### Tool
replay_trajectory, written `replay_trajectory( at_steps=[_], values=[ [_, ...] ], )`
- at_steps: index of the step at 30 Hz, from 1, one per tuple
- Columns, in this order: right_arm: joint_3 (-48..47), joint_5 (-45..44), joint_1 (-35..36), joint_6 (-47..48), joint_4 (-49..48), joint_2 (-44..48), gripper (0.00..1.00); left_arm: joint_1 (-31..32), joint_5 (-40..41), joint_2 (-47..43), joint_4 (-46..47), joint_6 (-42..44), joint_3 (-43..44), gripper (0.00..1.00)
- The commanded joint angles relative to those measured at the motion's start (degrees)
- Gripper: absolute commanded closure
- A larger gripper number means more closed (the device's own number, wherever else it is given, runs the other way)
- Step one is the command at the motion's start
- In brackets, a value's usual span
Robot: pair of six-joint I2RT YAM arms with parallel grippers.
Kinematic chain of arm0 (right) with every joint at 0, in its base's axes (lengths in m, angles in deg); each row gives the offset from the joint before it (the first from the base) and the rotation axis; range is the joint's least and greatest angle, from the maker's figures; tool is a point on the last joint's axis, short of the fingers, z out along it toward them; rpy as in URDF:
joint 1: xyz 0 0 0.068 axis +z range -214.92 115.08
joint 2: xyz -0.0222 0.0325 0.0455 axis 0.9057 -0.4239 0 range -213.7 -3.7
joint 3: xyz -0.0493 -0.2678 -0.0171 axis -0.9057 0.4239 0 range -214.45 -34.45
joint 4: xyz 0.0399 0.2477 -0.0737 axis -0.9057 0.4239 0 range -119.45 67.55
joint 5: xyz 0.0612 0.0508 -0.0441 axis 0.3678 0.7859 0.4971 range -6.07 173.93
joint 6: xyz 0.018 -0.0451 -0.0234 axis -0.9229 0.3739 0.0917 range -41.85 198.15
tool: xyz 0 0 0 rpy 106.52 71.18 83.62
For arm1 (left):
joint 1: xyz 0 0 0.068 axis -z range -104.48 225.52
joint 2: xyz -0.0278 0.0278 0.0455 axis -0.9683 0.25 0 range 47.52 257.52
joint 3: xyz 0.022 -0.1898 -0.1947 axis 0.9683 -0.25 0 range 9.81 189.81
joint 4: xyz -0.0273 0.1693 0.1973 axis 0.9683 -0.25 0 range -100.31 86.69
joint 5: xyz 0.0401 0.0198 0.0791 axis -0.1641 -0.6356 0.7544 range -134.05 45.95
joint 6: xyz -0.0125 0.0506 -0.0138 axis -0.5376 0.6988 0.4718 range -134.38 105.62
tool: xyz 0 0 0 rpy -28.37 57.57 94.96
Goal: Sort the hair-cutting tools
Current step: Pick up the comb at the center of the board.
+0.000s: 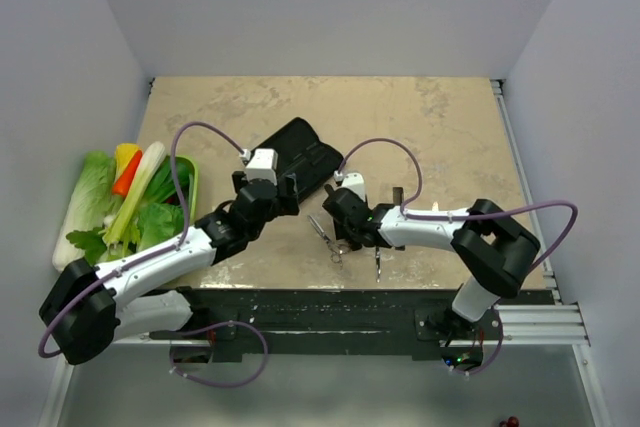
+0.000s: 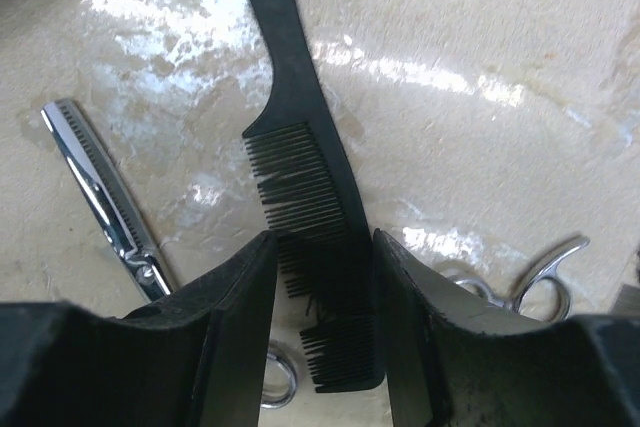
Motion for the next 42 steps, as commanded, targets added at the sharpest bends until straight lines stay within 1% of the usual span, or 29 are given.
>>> replay_trajectory(
  at_steps=[1,7,12,18,22,26,30,34,35,38,42],
  values=[
    [2.63,-1.66,3.68,-7.10,9.31,-0.49,0.55,0.21,-0.09,-1.91,0.87,-0.39,-0.83,0.04],
    [6.23,-2.36,7.99,-14.48,11.16,2.23,0.55,0.21,-0.97,-2.52,0.95,-0.47,-1.36,0.04],
    [10.45,-2.54,10.02,-18.89,12.92,6.44,0.56,0.21,-1.32,-2.70,1.39,-0.47,-1.62,0.04],
    [11.87,-2.80,16.17,-25.83,17.13,10.84,0.57,0.29,-2.11,-2.44,2.27,-0.39,-1.89,0.04],
    [12.48,-2.63,21.08,-30.31,19.07,10.41,0.56,0.29,-2.73,-2.09,2.53,-0.39,-1.89,0.04],
    [12.66,-2.54,25.40,-34.27,20.82,7.78,0.56,0.21,-2.64,-2.17,2.45,-0.39,-2.06,0.05],
    [9.94,-3.33,29.97,-38.22,23.90,4.53,0.55,0.29,-2.82,-2.26,2.54,-0.39,-2.15,0.05],
    [7.92,-3.77,33.57,-42.26,27.23,1.28,0.51,0.29,-3.08,-2.26,2.62,-0.39,-2.24,0.05],
    [7.04,-4.20,34.27,-43.06,27.85,0.66,0.46,0.29,-3.08,-2.26,2.62,-0.39,-2.32,0.05],
    [6.42,-4.82,36.39,-45.87,29.53,0.39,0.38,0.29,-2.99,-2.26,2.45,-0.30,-2.41,0.05],
    [6.94,-4.29,37.00,-46.58,28.56,1.62,0.36,0.29,-2.91,-2.52,2.45,-0.30,-2.50,0.05]
  ],
)
